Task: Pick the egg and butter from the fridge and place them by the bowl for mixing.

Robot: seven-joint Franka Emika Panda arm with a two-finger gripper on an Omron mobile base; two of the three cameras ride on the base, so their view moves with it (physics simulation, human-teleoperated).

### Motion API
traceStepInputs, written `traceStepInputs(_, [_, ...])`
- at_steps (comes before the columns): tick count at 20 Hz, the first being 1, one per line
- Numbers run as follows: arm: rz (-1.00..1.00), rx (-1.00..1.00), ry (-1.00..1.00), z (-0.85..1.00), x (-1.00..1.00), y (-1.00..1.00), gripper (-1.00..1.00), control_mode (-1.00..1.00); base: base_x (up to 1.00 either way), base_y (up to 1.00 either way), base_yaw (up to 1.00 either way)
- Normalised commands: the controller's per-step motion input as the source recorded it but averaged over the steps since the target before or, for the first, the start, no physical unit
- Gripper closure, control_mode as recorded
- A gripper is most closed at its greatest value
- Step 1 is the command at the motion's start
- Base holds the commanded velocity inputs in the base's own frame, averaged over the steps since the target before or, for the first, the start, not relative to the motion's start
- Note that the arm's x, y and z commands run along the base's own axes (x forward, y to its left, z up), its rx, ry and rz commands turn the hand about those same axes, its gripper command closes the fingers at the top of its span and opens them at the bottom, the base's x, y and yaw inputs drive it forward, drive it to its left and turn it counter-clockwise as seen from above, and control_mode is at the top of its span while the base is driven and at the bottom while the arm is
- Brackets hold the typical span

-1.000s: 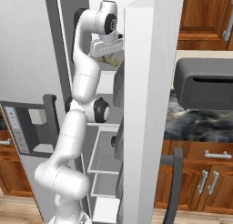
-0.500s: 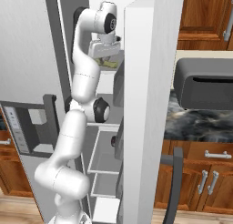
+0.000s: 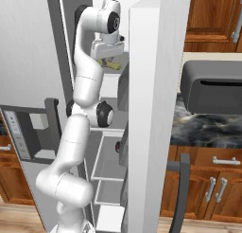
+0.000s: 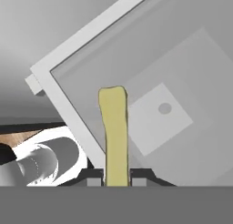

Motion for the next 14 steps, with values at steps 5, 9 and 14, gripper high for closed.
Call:
traceStepInputs(5, [0.02,0.10,0.06,-0.05,-0.78,0.01,1.00,-1.00,0.00,0.00,0.00])
traceStepInputs(9, [0.02,0.12,0.17,0.00,-0.81,0.02,1.00,-1.00,0.00,0.00,0.00])
traceStepInputs(14, [0.02,0.11,0.26,0.00,-0.87,0.08,1.00,-1.00,0.00,0.00,0.00])
